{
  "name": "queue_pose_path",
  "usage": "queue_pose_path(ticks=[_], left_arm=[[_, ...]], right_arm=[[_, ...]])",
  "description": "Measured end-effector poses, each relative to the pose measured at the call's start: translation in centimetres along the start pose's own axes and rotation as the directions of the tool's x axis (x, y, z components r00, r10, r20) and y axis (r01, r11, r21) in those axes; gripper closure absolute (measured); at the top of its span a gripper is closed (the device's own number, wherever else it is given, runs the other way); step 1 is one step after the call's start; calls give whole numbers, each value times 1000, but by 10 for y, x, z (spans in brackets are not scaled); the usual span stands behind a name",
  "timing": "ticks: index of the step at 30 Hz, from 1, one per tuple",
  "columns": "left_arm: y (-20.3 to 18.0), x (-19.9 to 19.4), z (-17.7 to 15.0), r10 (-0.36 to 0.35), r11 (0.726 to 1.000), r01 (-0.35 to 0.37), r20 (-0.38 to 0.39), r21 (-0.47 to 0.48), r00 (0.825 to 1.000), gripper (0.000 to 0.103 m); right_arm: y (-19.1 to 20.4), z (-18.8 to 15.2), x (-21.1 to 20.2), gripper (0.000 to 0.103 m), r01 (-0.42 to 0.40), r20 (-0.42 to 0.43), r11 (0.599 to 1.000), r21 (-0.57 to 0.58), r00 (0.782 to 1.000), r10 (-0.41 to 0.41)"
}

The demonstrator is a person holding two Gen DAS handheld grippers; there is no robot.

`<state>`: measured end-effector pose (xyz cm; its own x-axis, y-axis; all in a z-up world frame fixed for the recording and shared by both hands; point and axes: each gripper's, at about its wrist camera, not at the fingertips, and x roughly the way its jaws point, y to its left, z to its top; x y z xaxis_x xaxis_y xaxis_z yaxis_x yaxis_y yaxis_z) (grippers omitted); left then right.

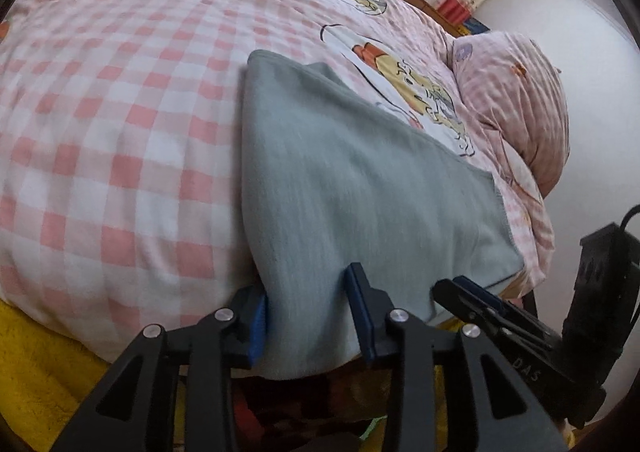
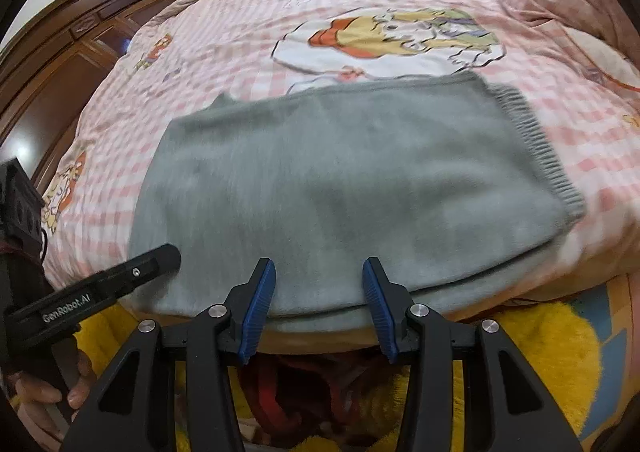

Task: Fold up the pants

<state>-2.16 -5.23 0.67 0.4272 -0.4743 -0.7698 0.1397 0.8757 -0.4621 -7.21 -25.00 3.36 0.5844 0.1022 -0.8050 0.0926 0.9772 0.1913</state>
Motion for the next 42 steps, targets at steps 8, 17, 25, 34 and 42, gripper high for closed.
queue_pose_path(ticks=[8,17,25,34,42], left_arm=[[-1,0,2,-7,1000,7,-2,-13,1000,61],[-11,-11,0,34,999,-35,20,40,999,76],[-26,-16,0,89,989,-93,44,117,995,77],[-16,-6,0,97,992,-97,11,80,995,74],[-17,-9,0,88,991,-90,22,99,996,77]], right_arm=[[-9,5,-20,57,13,33,1000,24,999,-14],[-11,5,-24,57,4,34,999,39,999,-5],[-13,4,-28,57,-3,34,999,37,999,2],[-14,1,-27,56,-9,4,999,40,1000,9],[-25,2,-28,56,-15,1,997,73,1000,15]])
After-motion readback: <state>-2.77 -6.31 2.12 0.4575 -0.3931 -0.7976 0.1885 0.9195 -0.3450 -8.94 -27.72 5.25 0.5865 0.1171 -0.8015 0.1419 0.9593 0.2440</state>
